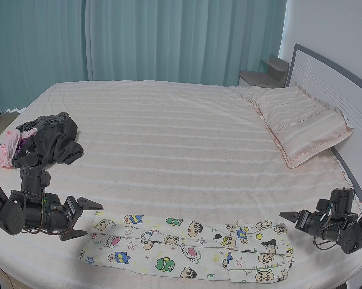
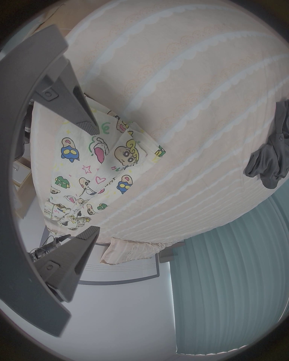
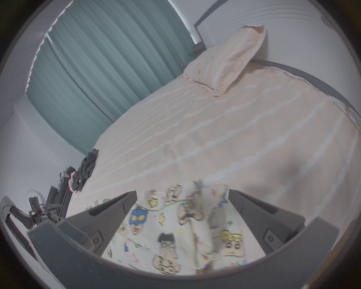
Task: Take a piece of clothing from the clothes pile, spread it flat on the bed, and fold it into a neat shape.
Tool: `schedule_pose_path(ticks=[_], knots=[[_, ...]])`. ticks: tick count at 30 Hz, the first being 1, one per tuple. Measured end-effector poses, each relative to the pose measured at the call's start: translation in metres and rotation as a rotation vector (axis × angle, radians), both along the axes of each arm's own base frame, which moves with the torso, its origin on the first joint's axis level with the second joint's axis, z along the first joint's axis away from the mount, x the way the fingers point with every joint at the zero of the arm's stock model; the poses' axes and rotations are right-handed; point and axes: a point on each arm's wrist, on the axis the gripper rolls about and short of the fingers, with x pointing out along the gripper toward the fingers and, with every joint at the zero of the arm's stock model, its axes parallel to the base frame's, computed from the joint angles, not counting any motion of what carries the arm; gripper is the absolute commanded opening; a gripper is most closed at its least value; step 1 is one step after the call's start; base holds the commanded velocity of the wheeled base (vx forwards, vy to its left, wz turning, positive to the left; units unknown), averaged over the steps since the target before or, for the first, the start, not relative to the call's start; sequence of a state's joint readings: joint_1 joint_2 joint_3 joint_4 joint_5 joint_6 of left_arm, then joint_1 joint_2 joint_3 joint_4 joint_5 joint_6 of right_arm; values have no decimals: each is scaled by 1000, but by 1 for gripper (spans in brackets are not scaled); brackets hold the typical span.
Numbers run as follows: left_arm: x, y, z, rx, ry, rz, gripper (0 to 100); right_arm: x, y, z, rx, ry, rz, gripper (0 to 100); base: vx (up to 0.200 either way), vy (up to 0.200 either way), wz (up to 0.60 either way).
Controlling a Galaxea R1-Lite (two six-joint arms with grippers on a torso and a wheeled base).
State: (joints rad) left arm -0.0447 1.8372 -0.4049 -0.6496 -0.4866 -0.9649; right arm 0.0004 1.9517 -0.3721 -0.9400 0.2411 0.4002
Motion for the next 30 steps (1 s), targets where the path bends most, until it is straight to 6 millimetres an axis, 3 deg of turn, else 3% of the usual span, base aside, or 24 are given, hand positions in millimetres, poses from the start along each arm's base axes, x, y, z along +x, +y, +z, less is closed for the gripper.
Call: schedule_pose_path(ticks=[7,14,23,30], knots=[[-1,-4,0,-3,3,-18,100,13,45,5,111,3,43,100,0,0,0],[-1,-8,-2,-4,5,-40,100,27,71,-27,117,83,71,100,0,0,0],[-4,-14,-3,-7,-8,-74,100,35,65,-63,91,172,3,100,0,0,0],[-5,-17,-4,-9,-15,-85,100,33,60,-49,173,154,-83,100,0,0,0]])
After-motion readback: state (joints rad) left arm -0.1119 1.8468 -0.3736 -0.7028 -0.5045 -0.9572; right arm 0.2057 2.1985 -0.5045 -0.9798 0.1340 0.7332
